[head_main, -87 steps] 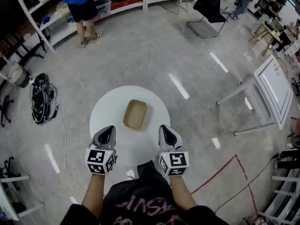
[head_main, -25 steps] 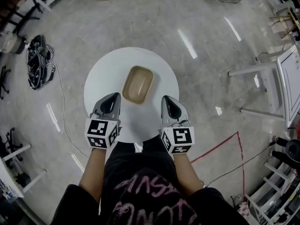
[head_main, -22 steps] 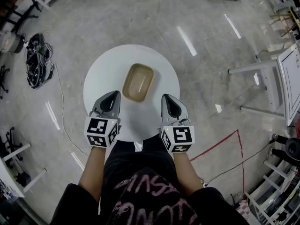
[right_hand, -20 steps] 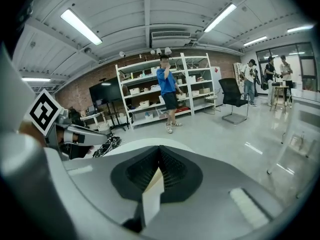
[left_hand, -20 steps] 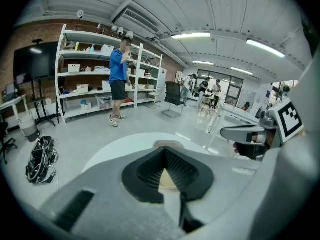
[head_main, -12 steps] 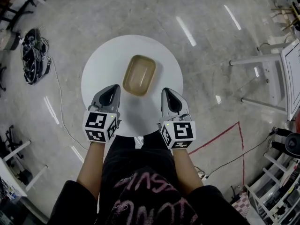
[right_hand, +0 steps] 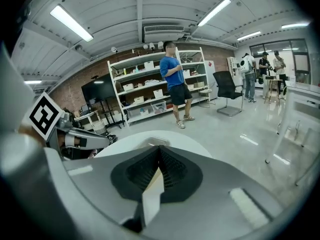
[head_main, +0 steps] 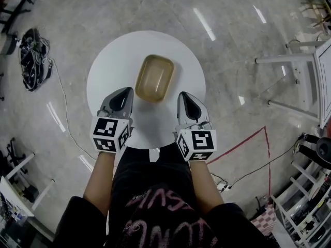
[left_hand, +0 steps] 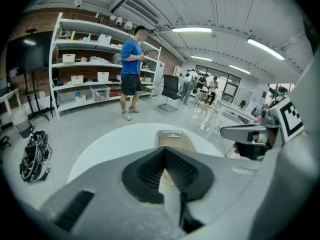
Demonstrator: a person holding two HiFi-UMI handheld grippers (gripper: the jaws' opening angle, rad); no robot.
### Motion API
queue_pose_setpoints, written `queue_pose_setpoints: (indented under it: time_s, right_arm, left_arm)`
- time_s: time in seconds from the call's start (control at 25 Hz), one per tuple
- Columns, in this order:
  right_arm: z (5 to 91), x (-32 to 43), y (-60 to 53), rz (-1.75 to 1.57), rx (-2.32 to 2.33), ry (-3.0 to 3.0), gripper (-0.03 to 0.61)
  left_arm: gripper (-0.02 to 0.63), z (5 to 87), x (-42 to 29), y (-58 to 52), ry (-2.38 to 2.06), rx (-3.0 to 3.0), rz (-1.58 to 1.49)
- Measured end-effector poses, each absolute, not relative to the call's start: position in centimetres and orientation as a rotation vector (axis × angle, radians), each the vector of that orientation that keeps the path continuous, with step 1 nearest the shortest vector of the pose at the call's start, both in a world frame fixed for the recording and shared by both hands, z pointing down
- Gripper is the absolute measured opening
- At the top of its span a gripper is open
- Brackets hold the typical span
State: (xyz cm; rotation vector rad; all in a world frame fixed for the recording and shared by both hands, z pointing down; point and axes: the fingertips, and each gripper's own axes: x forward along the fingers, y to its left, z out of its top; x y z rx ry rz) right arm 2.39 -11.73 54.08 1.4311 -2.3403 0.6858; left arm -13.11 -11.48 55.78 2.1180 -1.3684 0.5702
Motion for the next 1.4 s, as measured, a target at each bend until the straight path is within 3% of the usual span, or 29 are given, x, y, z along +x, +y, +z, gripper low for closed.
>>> queue_pose_setpoints:
  time_s: [0.32, 0.84, 1.4]
  right_arm:
    - [55.2, 2.3, -12.0, 0.707, 1.439, -2.315, 0.009]
    - [56.1, 3.3, -11.7, 0.726, 1.471, -2.271, 0.009]
    - [57.1, 4.9, -10.9, 0.742, 1.504, -2.212, 0.011]
  left_arm:
    - [0.002, 57.3, -13.3, -12.6, -1.314, 2.102, 0.587]
    - [0.115, 59.2, -13.0, -14.3, -1.216, 2.1, 0.628]
    - [0.147, 62.1, -12.6, -14.8, -1.126, 2.035, 0.606]
